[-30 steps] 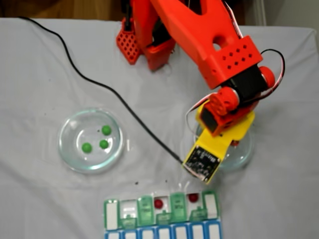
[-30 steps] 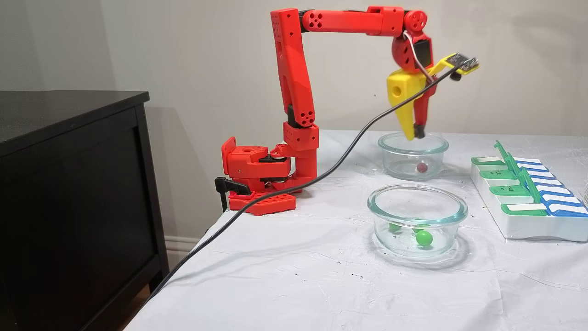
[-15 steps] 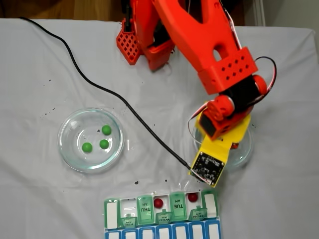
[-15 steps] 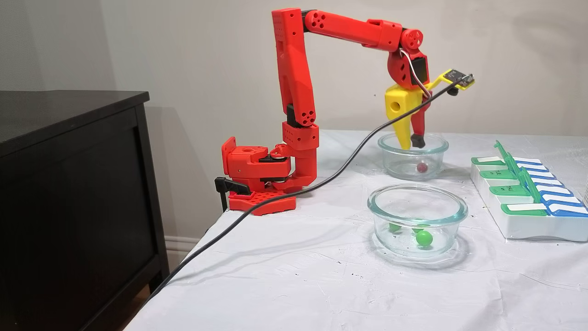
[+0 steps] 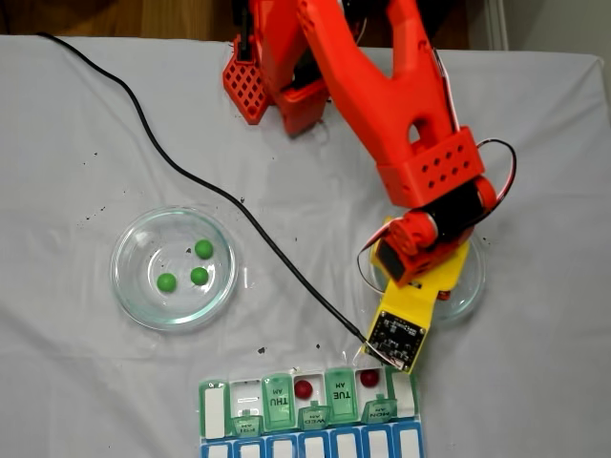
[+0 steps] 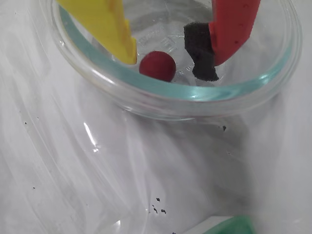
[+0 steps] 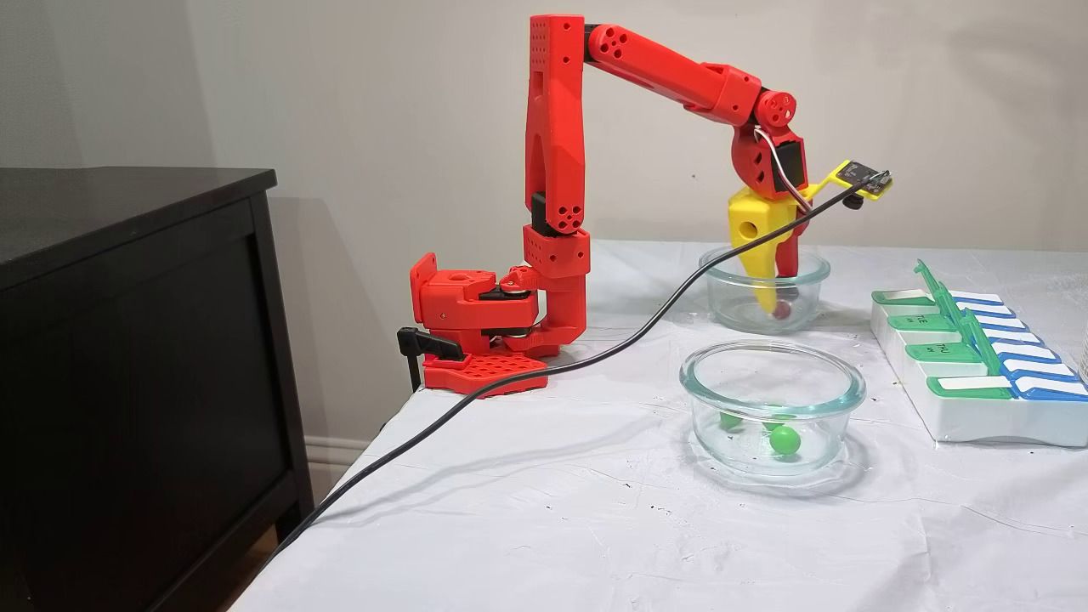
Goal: Sort medicines into box.
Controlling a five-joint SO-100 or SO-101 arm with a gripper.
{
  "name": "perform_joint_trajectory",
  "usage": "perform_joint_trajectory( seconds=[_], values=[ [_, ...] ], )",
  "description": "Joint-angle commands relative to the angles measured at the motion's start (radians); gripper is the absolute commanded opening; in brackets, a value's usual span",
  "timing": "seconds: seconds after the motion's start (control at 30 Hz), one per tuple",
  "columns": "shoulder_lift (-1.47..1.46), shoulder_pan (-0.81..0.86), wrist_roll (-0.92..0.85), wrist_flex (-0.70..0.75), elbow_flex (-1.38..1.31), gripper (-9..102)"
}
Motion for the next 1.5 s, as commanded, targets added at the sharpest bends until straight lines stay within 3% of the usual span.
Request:
perform_joint_trajectory(
  seconds=[0.0,0.2,0.43,0.73,0.97,1.13,1.33,1.47],
  values=[
    [-0.005,0.017,-0.025,-0.044,-0.044,18],
    [-0.049,0.023,-0.037,-0.066,-0.057,17],
    [-0.031,0.006,-0.038,-0.040,-0.044,0],
    [0.158,-0.072,0.041,0.178,-0.037,0],
    [0.285,-0.072,0.193,0.425,-0.198,0],
    [0.321,0.018,0.201,0.425,-0.288,0],
    [0.308,0.253,0.175,0.437,-0.439,0],
    [0.232,0.407,0.104,0.333,-0.425,0]
  ],
)
